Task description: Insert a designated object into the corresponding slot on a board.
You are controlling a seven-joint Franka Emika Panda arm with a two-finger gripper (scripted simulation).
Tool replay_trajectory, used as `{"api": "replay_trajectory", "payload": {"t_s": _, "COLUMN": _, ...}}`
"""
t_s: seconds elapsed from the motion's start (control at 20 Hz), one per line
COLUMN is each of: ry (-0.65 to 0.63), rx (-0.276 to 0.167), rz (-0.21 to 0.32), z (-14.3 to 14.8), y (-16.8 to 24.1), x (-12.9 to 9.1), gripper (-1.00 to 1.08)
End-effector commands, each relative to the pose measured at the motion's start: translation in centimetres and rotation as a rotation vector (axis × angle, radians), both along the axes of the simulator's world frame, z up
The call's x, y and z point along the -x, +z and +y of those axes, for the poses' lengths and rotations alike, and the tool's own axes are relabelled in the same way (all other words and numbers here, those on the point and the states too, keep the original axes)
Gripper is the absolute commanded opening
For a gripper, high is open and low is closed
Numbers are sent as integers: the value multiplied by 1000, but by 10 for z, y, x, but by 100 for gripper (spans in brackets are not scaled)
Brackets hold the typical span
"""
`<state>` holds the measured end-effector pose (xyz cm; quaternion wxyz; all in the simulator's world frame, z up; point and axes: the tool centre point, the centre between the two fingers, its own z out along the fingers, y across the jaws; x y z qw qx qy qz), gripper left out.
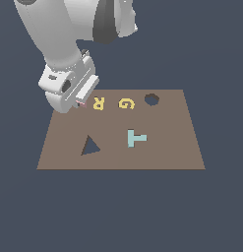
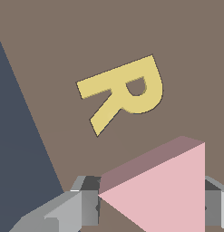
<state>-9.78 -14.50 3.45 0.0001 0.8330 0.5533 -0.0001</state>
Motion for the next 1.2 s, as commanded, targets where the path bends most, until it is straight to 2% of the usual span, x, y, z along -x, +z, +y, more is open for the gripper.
{"api": "replay_trajectory", "payload": {"t_s": 0.0, "ry": -56, "rx": 0, "rz": -1, "z": 7, "y": 0, "x": -4, "gripper": -100}}
{"api": "replay_trajectory", "payload": {"t_s": 0.55, "ry": -394, "rx": 0, "rz": -1, "z": 44, "y": 2, "x": -39, "gripper": -100}}
{"api": "replay_trajectory", "payload": {"t_s": 1.15, "ry": -822, "rx": 1, "rz": -2, "z": 71, "y": 4, "x": -97, "gripper": -100}}
